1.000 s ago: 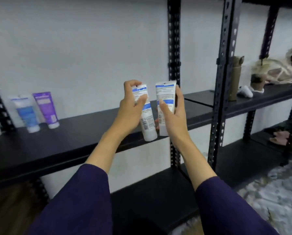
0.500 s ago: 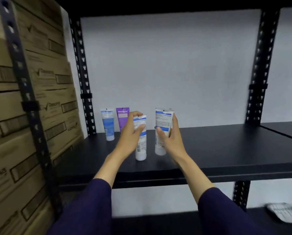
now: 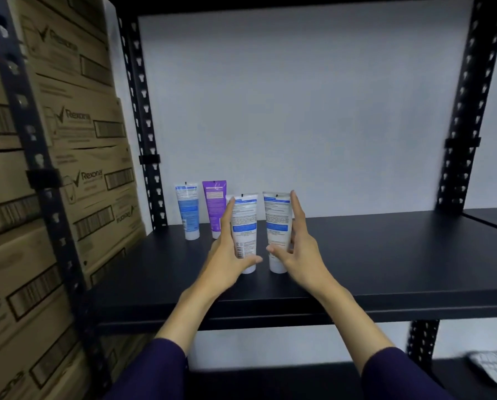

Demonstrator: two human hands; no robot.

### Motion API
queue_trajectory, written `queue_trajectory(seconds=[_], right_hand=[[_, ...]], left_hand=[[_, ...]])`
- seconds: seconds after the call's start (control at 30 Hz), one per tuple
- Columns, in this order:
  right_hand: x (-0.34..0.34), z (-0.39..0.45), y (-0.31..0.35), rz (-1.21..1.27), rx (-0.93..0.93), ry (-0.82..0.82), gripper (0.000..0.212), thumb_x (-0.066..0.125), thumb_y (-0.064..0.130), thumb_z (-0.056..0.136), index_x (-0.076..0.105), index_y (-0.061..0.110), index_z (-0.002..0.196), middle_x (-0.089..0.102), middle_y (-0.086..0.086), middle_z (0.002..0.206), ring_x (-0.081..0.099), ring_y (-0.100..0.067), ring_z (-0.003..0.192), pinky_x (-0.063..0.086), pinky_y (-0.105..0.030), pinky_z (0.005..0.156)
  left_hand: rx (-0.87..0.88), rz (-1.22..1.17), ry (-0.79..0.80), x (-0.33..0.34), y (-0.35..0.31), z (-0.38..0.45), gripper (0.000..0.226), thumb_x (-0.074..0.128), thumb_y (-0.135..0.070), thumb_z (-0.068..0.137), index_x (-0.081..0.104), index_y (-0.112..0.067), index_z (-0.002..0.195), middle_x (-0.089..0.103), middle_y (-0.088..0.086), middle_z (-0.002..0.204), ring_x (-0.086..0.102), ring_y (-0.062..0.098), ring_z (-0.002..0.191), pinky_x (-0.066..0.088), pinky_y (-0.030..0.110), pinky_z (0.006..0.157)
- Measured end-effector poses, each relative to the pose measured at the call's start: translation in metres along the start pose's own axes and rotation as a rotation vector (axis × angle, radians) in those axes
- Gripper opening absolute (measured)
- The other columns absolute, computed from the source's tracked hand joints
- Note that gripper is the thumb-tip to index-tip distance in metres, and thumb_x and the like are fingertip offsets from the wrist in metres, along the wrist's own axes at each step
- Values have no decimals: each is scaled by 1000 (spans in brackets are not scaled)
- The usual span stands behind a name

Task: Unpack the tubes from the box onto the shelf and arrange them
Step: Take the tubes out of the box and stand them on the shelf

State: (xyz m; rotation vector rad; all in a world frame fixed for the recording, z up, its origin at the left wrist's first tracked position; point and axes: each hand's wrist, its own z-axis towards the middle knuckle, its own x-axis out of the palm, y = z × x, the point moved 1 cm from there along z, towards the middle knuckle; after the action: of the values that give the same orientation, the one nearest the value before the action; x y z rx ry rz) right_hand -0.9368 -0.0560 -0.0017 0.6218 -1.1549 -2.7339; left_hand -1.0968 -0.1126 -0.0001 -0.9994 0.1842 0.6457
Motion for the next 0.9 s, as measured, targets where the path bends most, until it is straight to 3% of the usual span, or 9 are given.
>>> queue_trajectory(seconds=[0.13, 0.37, 0.47, 0.6, 0.7, 0.9], right_hand=[[-4, 18, -13, -108, 56, -6, 112, 66, 3, 83, -12, 62, 137, 39, 13, 147, 53, -13, 121, 46, -45, 102], [-7, 60, -44, -113, 121, 15, 116, 65, -2, 81, -14, 63, 136, 50, 6, 139, 58, -14, 113, 47, -36, 100], [-7, 73, -58, -99, 126, 21, 114, 63, -2, 81, -13, 63, 136, 54, 8, 133, 60, -11, 107, 48, -34, 98], [-7, 86, -71, -100, 128, 40, 112, 63, 0, 83, -14, 59, 139, 49, 12, 138, 56, -9, 112, 47, -31, 99], [-5, 92, -78, -116, 122, 50, 110, 61, 0, 85, -14, 58, 139, 49, 18, 132, 56, -4, 106, 47, -26, 94], [0, 92, -90, -175, 141, 113, 112, 58, -3, 84, -15, 65, 134, 49, 6, 133, 58, -15, 107, 50, -36, 95]], left_hand=[[-59, 107, 24, 0, 11, 27, 132, 82, -9, 70, -20, -66, 131, 27, -8, 154, 40, 13, 133, 42, 28, 98], [-99, 135, 53, 21, 28, 77, 128, 74, 2, 77, -25, -49, 141, 24, -8, 154, 37, 8, 129, 44, 13, 83], [-92, 117, 23, 30, 41, 91, 129, 72, 2, 78, -27, -58, 134, 24, -7, 155, 36, 13, 135, 44, 26, 96], [-82, 135, 26, 33, 53, 104, 123, 69, 2, 81, -26, -53, 137, 23, -5, 155, 33, 14, 136, 39, 24, 96], [-79, 141, 9, 31, 61, 105, 120, 67, 0, 81, -23, -59, 135, 26, -4, 154, 38, 15, 133, 44, 37, 103], [-113, 141, -2, 29, 66, 103, 110, 66, -1, 84, -14, -47, 145, 22, -7, 155, 31, 13, 137, 36, 36, 106]])
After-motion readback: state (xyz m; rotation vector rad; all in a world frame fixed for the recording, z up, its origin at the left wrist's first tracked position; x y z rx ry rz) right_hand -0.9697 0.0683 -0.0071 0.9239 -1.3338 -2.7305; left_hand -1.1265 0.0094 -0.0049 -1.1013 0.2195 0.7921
